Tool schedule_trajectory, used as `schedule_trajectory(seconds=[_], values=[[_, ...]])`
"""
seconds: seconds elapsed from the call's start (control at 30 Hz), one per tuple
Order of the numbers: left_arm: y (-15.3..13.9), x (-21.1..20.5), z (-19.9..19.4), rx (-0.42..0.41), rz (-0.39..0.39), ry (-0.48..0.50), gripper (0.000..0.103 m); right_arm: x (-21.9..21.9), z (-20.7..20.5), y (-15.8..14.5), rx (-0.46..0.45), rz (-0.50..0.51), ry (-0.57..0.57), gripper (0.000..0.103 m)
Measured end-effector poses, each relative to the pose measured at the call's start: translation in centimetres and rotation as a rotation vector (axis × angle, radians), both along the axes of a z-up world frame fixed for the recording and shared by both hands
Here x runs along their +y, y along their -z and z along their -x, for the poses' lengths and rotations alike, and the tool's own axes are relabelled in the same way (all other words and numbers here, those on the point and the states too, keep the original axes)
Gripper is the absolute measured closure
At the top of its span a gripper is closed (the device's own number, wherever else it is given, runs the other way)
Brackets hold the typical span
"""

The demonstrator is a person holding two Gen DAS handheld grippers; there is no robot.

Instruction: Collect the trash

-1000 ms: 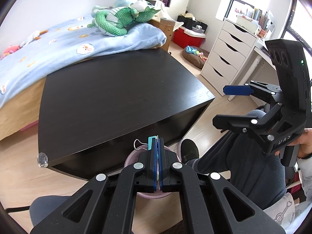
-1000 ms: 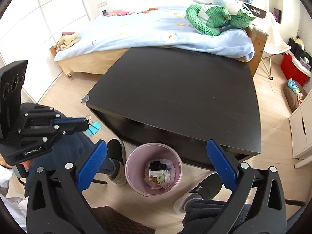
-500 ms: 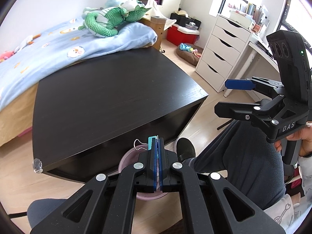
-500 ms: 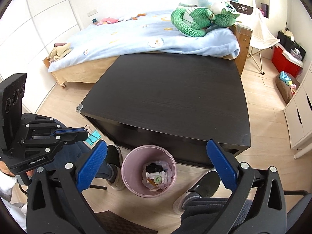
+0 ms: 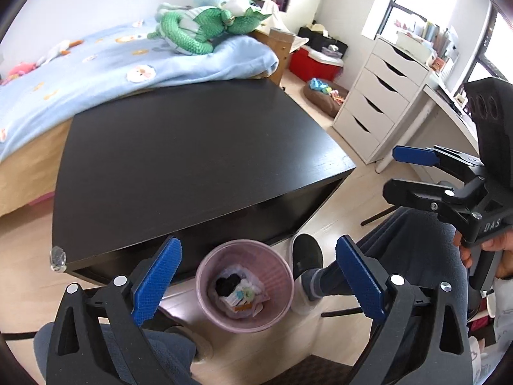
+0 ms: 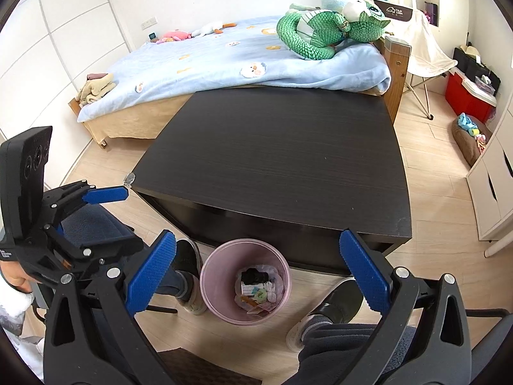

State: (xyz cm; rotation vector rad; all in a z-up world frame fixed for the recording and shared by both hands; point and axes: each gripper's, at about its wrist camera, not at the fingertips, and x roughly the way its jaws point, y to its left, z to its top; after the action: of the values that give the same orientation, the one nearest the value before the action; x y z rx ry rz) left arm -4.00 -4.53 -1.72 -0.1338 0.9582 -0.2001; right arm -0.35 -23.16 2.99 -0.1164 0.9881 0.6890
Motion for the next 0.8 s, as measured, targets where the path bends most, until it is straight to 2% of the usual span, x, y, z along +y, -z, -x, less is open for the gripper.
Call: schedule_trajectory(seconds=[0.2,0.4,0.53,0.8], values=[[-0.4,1.2,0.0,-0.01,-0.01,-0.068,0.007,0.4,0.1,0.0,-0.008,0.009,0.005,0.003],[-0.9,2.4,0.0,-0.026,-0.005,-0.102,0.007,0.8,-0.3,-0.3,-0.015,0.006,0.009,0.003],[-1.6,2.9,-0.6,-0.023,-0.031,-0.117,0.007,1.4,-0.8,-0.6,-0.019,0.007,0.005,0.003],[-3.2,4.4,-2.5,-0.089,-0.053,-0.146,0.007,2.8,-3.3,-2.1,-0.055,0.001,0.006,0.003]])
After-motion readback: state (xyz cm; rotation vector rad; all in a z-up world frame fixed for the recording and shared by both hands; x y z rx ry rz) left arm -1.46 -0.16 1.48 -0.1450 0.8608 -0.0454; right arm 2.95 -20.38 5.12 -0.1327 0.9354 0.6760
